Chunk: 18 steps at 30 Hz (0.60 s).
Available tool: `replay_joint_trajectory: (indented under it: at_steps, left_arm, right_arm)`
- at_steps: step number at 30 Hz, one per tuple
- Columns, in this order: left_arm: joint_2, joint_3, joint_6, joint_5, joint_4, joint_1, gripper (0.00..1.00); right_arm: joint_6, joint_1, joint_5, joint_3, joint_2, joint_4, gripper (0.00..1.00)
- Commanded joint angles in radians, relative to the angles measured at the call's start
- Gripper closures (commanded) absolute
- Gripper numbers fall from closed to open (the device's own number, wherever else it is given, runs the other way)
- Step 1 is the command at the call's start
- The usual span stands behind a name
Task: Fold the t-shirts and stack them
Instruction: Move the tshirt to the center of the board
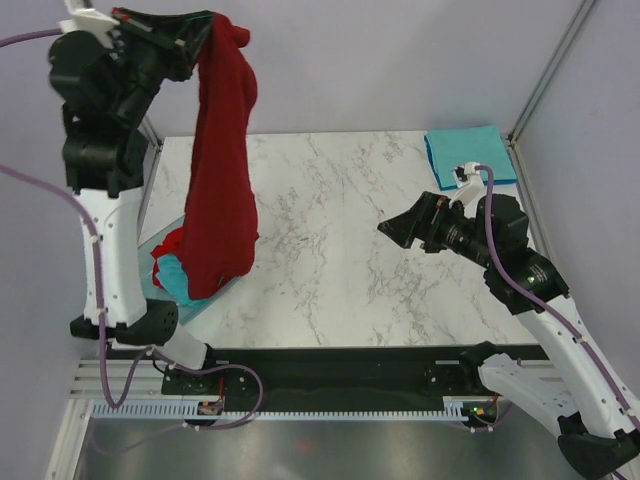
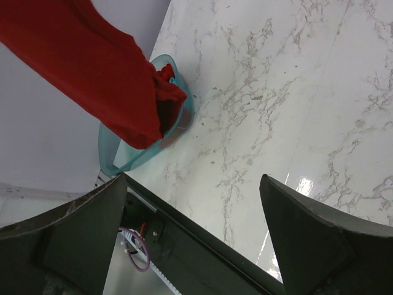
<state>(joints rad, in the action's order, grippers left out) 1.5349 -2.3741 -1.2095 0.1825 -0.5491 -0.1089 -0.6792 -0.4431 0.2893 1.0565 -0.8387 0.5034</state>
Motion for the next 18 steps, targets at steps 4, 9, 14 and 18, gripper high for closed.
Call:
replay_joint_trajectory:
  at_steps: [4,9,14,18]
  left_arm:
    - [0.159,-0.077,0.14,0.087,0.043,-0.187,0.98]
    - [0.151,-0.076,0.231,0.068,0.064,-0.343,0.98]
    - [0.128,-0.077,0.177,0.132,0.228,-0.385,0.98]
    - [0.096,-0.076,0.171,0.085,0.336,-0.443,0.98]
  right_arm:
    - [0.046,-0.002,-0.033,0.046,0.004,-0.035,0.02]
    - [0.069,-0.002,-0.088,0.019,0.029,-0.02,0.02]
    - [0.034,-0.003,-0.078,0.002,0.039,-0.02,0.05]
    - [0.004,-0.003,-0.076,-0.001,0.055,-0.032,0.06]
